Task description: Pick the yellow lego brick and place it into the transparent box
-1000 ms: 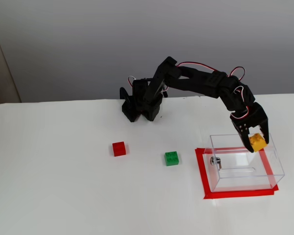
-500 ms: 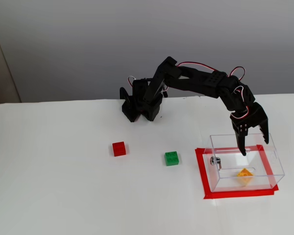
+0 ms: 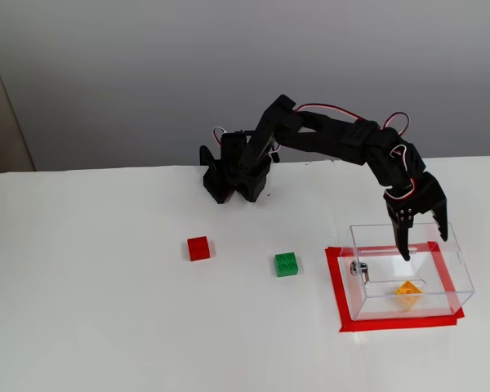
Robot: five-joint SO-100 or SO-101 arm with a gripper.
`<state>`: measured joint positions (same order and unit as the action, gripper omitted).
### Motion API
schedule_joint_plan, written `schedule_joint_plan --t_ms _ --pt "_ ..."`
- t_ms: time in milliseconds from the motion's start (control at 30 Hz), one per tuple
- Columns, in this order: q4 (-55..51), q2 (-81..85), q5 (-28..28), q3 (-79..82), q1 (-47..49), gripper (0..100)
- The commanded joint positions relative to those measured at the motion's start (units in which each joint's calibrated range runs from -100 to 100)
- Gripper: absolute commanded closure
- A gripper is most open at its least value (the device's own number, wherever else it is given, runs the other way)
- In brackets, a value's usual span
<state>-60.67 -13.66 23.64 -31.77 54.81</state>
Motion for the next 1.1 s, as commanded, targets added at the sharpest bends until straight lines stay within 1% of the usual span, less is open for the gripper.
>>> schedule_joint_plan --t_ms 0,67,233,267,367,633,933,967,1067 --pt "0.44 1.06 -0.21 -2.22 -0.87 71" --pt "0.09 1.31 -0.21 -2.22 -1.68 73" --pt "-0.08 2.92 -0.26 -1.95 -3.75 89" --pt "-0.08 3.94 -0.26 -1.50 -4.27 90" --pt "-0.08 7.00 -0.84 0.67 -6.19 91" --pt "-0.08 17.94 -4.91 9.80 -12.92 92" --pt "-0.08 31.60 -6.53 22.19 -24.31 92" --pt "-0.08 33.05 -6.58 23.37 -25.64 93" --pt "-0.08 37.71 -7.26 27.43 -30.15 98"
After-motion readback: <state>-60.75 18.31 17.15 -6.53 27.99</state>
